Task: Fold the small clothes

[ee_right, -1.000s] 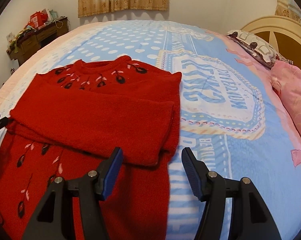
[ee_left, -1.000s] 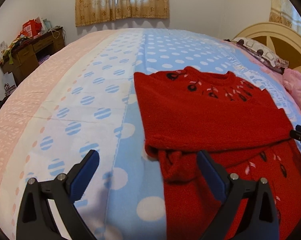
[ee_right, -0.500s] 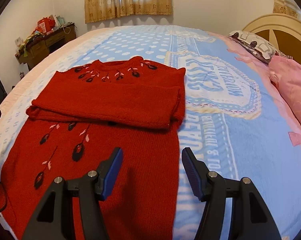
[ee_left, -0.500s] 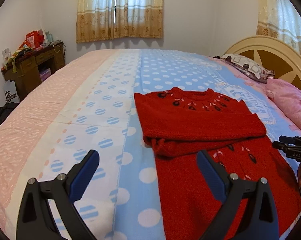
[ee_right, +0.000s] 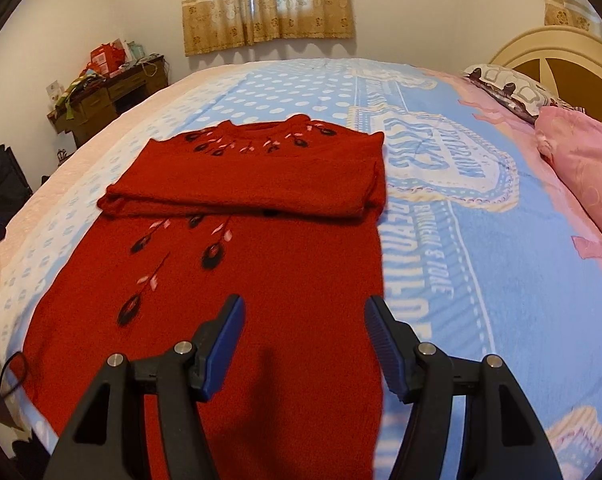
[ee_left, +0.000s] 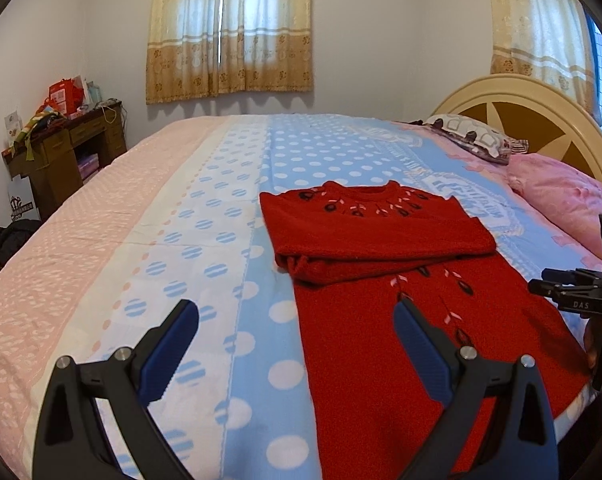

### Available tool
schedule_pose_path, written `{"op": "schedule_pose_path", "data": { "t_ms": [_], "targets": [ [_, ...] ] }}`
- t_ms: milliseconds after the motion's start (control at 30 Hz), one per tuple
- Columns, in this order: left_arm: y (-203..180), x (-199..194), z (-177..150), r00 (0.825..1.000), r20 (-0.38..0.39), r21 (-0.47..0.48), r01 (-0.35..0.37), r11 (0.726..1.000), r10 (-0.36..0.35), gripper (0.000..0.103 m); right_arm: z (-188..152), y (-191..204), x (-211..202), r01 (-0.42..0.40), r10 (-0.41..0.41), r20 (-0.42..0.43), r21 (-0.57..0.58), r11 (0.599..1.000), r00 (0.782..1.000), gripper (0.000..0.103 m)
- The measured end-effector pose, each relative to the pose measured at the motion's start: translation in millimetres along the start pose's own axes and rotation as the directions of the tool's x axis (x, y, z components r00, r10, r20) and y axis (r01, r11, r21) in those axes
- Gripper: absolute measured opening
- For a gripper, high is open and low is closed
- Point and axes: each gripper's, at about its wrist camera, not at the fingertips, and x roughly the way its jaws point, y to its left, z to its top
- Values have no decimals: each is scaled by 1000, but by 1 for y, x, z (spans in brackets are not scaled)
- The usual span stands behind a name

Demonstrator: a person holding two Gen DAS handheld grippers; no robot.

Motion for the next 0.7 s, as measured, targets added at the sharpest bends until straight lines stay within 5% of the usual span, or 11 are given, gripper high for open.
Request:
{"op": "schedule_pose_path", "data": {
  "t_ms": [700],
  "targets": [
    [7,-55,-30,1000,11,6,29,1000,-29,100,-31,26,-37,-13,14,10,-44,999,1000,64]
  ]
}}
